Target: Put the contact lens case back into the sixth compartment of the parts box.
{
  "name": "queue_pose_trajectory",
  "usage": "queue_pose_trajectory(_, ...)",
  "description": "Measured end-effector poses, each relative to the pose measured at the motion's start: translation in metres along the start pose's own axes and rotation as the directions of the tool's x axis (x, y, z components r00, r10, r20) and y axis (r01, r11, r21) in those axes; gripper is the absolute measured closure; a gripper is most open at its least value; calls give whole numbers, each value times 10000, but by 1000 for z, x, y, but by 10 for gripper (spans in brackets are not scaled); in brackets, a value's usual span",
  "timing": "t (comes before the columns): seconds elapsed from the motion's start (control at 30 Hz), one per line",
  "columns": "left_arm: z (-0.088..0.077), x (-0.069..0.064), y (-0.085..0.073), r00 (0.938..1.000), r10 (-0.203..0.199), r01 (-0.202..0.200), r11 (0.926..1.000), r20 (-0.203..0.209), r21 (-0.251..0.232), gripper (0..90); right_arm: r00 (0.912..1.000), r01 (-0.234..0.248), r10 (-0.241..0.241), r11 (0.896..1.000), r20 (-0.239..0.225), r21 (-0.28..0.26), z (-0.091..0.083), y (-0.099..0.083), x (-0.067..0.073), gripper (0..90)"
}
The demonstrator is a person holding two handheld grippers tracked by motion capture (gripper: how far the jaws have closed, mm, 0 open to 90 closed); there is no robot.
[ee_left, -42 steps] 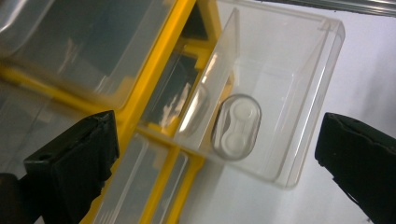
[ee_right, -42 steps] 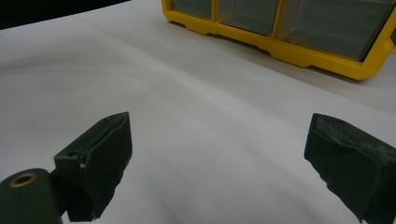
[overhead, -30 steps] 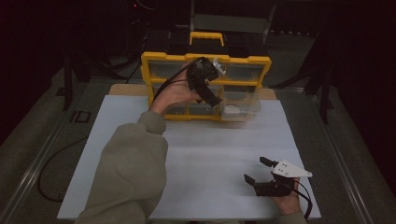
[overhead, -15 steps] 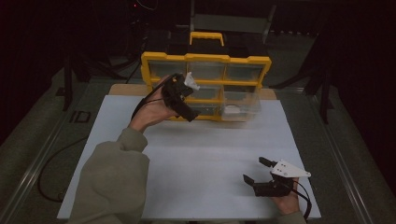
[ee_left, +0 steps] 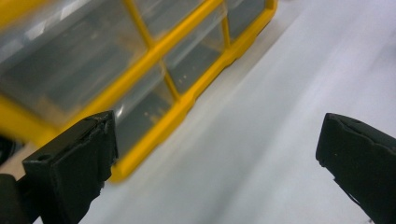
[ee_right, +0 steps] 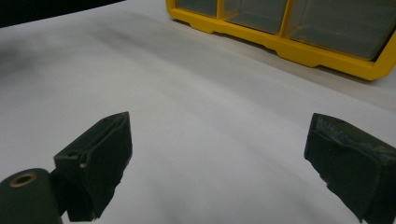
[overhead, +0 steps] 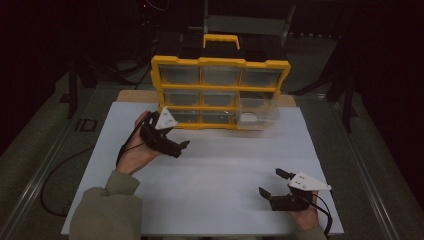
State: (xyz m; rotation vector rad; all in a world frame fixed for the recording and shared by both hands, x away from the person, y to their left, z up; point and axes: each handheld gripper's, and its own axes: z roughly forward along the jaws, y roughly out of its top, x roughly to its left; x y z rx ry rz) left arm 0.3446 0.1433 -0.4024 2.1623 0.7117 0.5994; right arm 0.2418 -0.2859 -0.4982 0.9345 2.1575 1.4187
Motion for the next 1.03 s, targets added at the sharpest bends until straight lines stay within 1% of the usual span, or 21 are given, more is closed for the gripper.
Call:
queue_pose_trajectory(0.1, -7, -3, -30, 9992, -310, 306, 9994, -256, -147, 1, 10000, 35, -35, 10000, -3, 31, 1, 0, 2, 76)
queue_pose_trajectory(0.13, -8, -4, -37, 9989, -391, 386, 9991, -269, -190, 1, 10000, 54, -54, 10000, -14, 11, 1, 0, 2, 76)
queue_pose_trajectory(0.17, -11, -5, -47, 9979, -585, 575, 9977, -278, -359, 1, 10000, 59, -59, 10000, -7, 11, 1, 0, 2, 76)
queue_pose_trajectory(0.23, -15, -7, -61, 9964, -776, 755, 9953, -328, -598, 1, 10000, 47, -47, 10000, -22, 5, 2, 0, 3, 76)
queue_pose_trajectory(0.27, -17, -8, -68, 9948, -974, 951, 9933, -313, -659, 1, 10000, 58, -58, 10000, -7, 15, 2, 0, 4, 76)
queue_pose_trajectory(0.33, -21, -9, -81, 9917, -1223, 1192, 9902, -390, -730, 1, 10000, 75, -75, 10000, 18, -3, 3, 0, 4, 76)
queue_pose_trajectory(0.4, -26, -12, -93, 9898, -1332, 1291, 9885, -499, -785, 1, 10000, 60, -60, 10000, 70, -35, 3, 0, 4, 76)
queue_pose_trajectory(0.43, -26, -12, -93, 9898, -1332, 1291, 9885, -499, -785, 1, 10000, 60, -60, 10000, 70, -35, 3, 0, 4, 76)
queue_pose_trajectory(0.47, -31, -14, -105, 9862, -1536, 1467, 9838, -625, -1028, 1, 9999, 48, -47, 10000, 90, -51, 3, 0, 4, 76)
queue_pose_trajectory(0.5, -34, -14, -110, 9837, -1653, 1562, 9804, -705, -1200, 1, 9999, 15, -14, 10000, 131, -80, 2, 0, 4, 76)
queue_pose_trajectory(0.57, -42, -15, -119, 9796, -1839, 1695, 9726, -807, -1590, 1, 9999, 30, -28, 9999, 167, -136, 2, 0, 4, 76)
queue_pose_trajectory(0.63, -50, -16, -126, 9755, -1973, 1762, 9656, -973, -1913, 1, 9998, -63, 66, 9998, 198, -175, 1, 0, 4, 76)
queue_pose_trajectory(0.73, -61, -16, -135, 9696, -2089, 1763, 9574, -1273, -2287, 1, 9997, -55, 60, 9998, 255, -198, 1, 0, 4, 76)
queue_pose_trajectory(0.83, -70, -16, -143, 9642, -2295, 1896, 9469, -1328, -2596, 1, 9997, -26, 31, 9998, 252, -189, 1, 0, 4, 76)
queue_pose_trajectory(0.9, -73, -15, -147, 9614, -2448, 2030, 9393, -1259, -2765, 2, 9997, -20, 25, 9998, 232, -206, 2, 0, 5, 76)
queue_pose_trajectory(1.0, -74, -15, -150, 9598, -2522, 2083, 9343, -1233, -2892, 1, 9998, -41, 45, 9998, 207, -184, 3, 0, 5, 76)
queue_pose_trajectory(1.03, -73, -15, -151, 9588, -2559, 2121, 9337, -1232, -2886, 1, 9997, -51, 54, 9999, 232, -151, 3, 0, 5, 76)
